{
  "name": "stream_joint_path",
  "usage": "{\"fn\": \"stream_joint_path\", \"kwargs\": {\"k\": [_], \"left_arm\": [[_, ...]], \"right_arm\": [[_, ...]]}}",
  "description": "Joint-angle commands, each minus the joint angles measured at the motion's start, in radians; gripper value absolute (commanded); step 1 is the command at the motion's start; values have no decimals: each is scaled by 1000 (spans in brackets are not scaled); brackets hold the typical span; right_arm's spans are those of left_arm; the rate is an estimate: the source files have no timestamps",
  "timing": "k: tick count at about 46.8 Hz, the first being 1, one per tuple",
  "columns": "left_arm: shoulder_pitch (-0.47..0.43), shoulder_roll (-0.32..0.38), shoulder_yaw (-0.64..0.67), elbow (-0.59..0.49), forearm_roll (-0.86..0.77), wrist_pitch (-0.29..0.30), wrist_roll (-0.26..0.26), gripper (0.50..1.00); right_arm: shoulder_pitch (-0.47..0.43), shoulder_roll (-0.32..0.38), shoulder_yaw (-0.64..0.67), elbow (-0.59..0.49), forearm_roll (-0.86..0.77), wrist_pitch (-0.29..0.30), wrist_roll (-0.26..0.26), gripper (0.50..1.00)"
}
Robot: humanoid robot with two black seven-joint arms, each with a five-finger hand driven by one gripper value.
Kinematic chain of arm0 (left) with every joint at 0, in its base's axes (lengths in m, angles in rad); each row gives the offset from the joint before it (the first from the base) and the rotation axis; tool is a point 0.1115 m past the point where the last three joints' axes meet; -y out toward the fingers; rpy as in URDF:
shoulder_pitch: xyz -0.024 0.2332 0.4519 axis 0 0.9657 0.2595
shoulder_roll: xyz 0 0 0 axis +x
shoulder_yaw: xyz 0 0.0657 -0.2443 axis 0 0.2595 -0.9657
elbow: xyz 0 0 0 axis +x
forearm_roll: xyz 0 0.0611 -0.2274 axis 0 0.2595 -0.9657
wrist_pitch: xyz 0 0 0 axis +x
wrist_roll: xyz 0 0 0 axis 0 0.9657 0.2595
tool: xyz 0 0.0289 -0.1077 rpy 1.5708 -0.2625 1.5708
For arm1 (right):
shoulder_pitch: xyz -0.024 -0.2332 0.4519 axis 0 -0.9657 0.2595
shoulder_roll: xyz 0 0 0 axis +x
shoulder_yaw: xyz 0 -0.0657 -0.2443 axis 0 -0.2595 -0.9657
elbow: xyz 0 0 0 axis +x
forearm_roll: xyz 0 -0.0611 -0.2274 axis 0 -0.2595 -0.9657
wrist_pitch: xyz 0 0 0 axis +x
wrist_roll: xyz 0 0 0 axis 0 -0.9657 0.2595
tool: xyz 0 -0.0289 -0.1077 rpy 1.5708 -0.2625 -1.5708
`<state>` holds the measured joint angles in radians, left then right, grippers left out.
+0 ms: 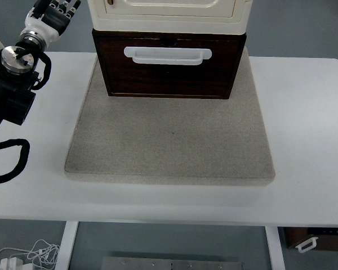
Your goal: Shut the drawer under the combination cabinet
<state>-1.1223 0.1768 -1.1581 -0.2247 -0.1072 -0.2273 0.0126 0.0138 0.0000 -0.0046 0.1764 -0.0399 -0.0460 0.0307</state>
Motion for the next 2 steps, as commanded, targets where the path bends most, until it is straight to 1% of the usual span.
{"fn": "stream_joint_path", "kwargs": {"k": [1, 2], "left_arm": [[3, -7, 0, -2, 0, 2, -9, 1000], [3, -10, 0, -2, 0, 3, -9, 1000]], "right_arm": [[-2, 0, 2, 0, 3, 0, 0, 952], [-2, 0, 2, 0, 3, 1, 0, 952]]}}
